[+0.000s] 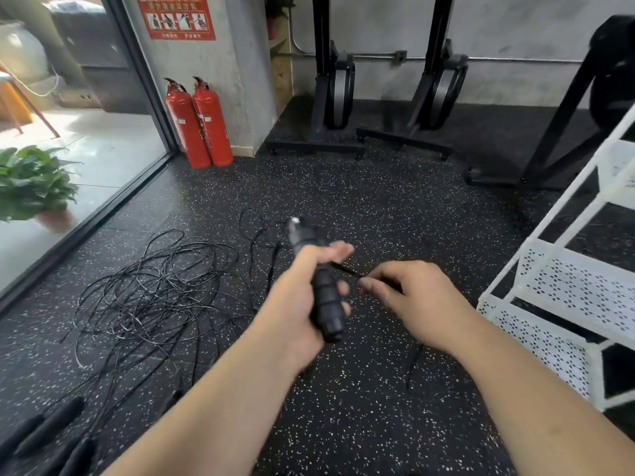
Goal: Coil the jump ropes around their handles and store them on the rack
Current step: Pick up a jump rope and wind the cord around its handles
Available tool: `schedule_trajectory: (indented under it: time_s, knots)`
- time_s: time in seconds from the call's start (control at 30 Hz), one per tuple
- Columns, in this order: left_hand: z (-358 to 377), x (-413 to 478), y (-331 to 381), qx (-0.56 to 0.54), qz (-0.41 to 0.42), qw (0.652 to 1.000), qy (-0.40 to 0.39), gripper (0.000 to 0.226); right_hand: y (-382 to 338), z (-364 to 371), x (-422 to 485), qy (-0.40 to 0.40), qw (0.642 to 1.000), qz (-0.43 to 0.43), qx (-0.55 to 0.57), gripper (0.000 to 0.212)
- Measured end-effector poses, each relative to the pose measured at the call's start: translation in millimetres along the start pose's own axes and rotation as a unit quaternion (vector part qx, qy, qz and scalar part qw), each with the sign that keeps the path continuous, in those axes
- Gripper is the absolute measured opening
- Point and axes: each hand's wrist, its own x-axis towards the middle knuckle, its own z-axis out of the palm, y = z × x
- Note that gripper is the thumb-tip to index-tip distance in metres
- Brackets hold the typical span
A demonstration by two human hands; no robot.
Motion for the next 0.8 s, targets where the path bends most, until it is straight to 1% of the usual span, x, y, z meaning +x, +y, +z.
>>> schedule_trajectory:
  time_s: [0.07, 0.17, 0.27, 0.37, 0.4, 0.5, 0.53, 0.6, 0.67, 0.7, 0.73, 0.8]
  knots:
    - [-13, 6, 22, -0.035, 0.036, 0.998, 0.039, 0.067, 7, -9, -1, -0.01, 1.0, 0.017, 0.004, 0.025]
    - [-28, 10, 38, -0.073, 0.059, 0.993, 0.076, 0.064, 14, -16, -3, 0.0, 0.999, 0.027, 0.026, 0.025]
    - [-24, 7, 27, -0.055, 0.033, 0.996, 0.057, 0.067, 10, -9, -4, 0.008, 0.999, 0.028, 0.03, 0.025]
    - [-4, -1, -1, 0.004, -0.017, 1.0, -0.002, 0.058, -1, 4, -4, 0.029, 1.0, -0.003, 0.009, 0.018]
    - [2, -4, -11, 0.025, -0.028, 0.999, -0.01, 0.054, -3, 8, -3, 0.035, 0.999, -0.018, -0.001, 0.015]
    - [13, -5, -26, 0.03, -0.034, 0.999, 0.004, 0.038, -7, 13, -1, 0.026, 0.999, -0.027, -0.031, 0.015]
    - [13, -4, -23, 0.024, -0.031, 0.999, 0.015, 0.038, -6, 11, -1, 0.018, 0.999, -0.023, -0.034, 0.016]
    - [5, 2, -6, 0.007, -0.016, 0.999, 0.041, 0.049, -2, 4, -2, -0.013, 1.0, -0.01, -0.026, 0.021]
    - [-9, 8, 14, -0.035, -0.004, 0.997, 0.068, 0.066, 4, -4, -4, -0.048, 0.999, 0.004, -0.004, 0.021]
    - [-17, 11, 23, -0.061, 0.0, 0.995, 0.083, 0.07, 8, -9, -5, -0.057, 0.998, 0.009, -0.001, 0.02]
    - [-25, 14, 31, -0.083, 0.007, 0.992, 0.097, 0.071, 11, -13, -6, -0.064, 0.998, 0.014, -0.003, 0.02]
    - [-38, 18, 43, -0.107, 0.027, 0.986, 0.122, 0.062, 17, -19, -7, -0.079, 0.996, 0.033, -0.01, 0.023]
